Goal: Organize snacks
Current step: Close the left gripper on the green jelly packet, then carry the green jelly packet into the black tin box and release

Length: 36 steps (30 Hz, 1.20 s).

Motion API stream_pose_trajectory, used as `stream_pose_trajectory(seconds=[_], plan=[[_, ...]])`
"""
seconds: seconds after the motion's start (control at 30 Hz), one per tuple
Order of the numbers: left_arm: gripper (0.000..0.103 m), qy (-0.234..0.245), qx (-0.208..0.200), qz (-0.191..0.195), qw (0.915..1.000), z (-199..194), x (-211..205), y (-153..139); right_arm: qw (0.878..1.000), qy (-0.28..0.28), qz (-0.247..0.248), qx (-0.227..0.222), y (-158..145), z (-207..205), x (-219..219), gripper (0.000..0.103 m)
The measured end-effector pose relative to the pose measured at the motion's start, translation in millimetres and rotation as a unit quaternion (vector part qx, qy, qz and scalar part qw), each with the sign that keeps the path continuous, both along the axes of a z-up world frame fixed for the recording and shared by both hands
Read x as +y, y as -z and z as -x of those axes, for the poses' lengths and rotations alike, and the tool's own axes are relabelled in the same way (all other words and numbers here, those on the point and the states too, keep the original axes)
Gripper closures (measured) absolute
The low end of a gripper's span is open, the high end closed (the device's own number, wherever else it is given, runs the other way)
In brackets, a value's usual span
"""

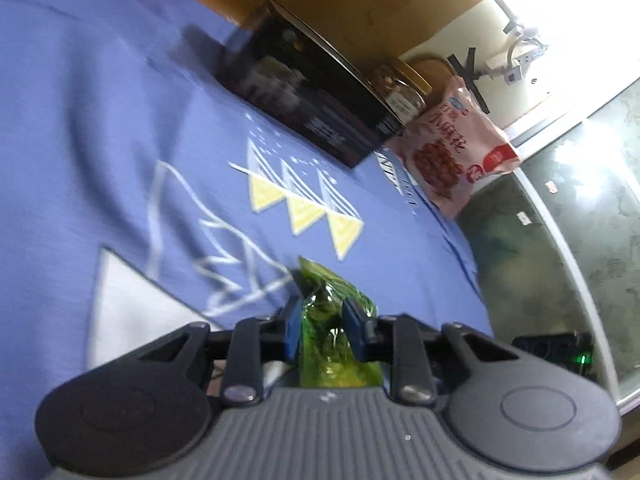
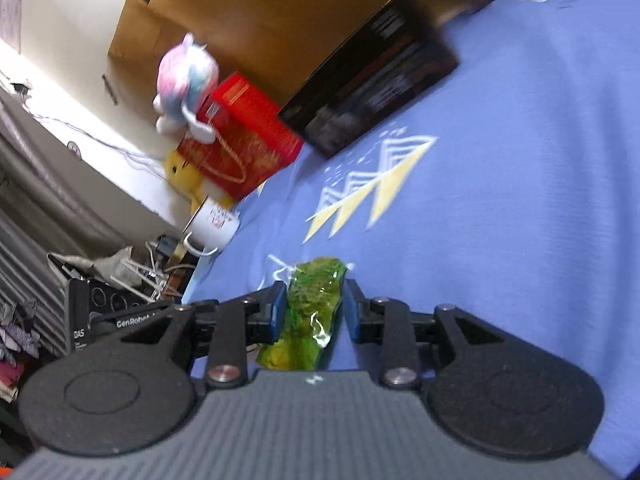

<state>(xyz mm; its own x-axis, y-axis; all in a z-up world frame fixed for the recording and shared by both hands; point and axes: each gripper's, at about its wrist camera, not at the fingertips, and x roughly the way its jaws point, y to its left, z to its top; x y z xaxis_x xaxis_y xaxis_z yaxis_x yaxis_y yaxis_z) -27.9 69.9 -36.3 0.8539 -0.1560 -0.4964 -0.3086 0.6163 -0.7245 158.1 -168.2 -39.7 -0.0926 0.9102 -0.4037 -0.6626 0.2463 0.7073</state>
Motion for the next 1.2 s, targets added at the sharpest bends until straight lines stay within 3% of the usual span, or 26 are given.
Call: stream_pose_trajectory(seconds=[0.13, 0.33, 0.47, 0.57, 0.73, 0.83, 0.93, 0.97, 1.03, 1.2], plan=[[0.077, 0.005, -0.003, 0.014, 0.9999, -9, -2, 2, 0.996, -0.013, 0.023, -0.090, -7, 16, -14, 0.069], [0.068, 0.041, -0.011, 0.042, 0.9982, -11, -13, 4, 0.987, -0.045, 0.020, -0.155, -6, 37, -18, 0.065], [0.069, 0.043, -0.011, 0.035, 0.9984, -10, -24, 3, 0.988, -0.039, 0.009, -0.149, -2, 35, -15, 0.064], [0.089, 0.033, -0.006, 0.037, 0.9988, -8, -23, 4, 0.988, -0.033, 0.002, -0.149, -1, 35, -20, 0.065], [0.089, 0.032, -0.030, 0.084, 0.9955, -4, -14, 7, 0.992, -0.026, -0.008, -0.124, -1, 30, -30, 0.062], [0.089, 0.040, -0.069, 0.110, 0.9908, 1, -9, 0, 0.996, -0.031, -0.032, -0.084, -1, 25, -37, 0.053], [0.089, 0.051, -0.089, 0.121, 0.9873, -1, -10, -7, 0.997, -0.043, -0.062, -0.027, -3, 19, -38, 0.063], [0.089, 0.052, -0.086, 0.115, 0.9882, -3, -12, -10, 0.996, -0.046, -0.070, -0.020, -6, 17, -37, 0.085], [0.088, 0.049, -0.077, 0.093, 0.9915, -8, -11, -18, 0.995, -0.047, -0.080, -0.030, -19, 18, -32, 0.088], [0.087, 0.049, -0.081, 0.034, 0.9949, -31, 6, -59, 0.989, -0.034, -0.084, -0.116, -57, 17, -4, 0.089]])
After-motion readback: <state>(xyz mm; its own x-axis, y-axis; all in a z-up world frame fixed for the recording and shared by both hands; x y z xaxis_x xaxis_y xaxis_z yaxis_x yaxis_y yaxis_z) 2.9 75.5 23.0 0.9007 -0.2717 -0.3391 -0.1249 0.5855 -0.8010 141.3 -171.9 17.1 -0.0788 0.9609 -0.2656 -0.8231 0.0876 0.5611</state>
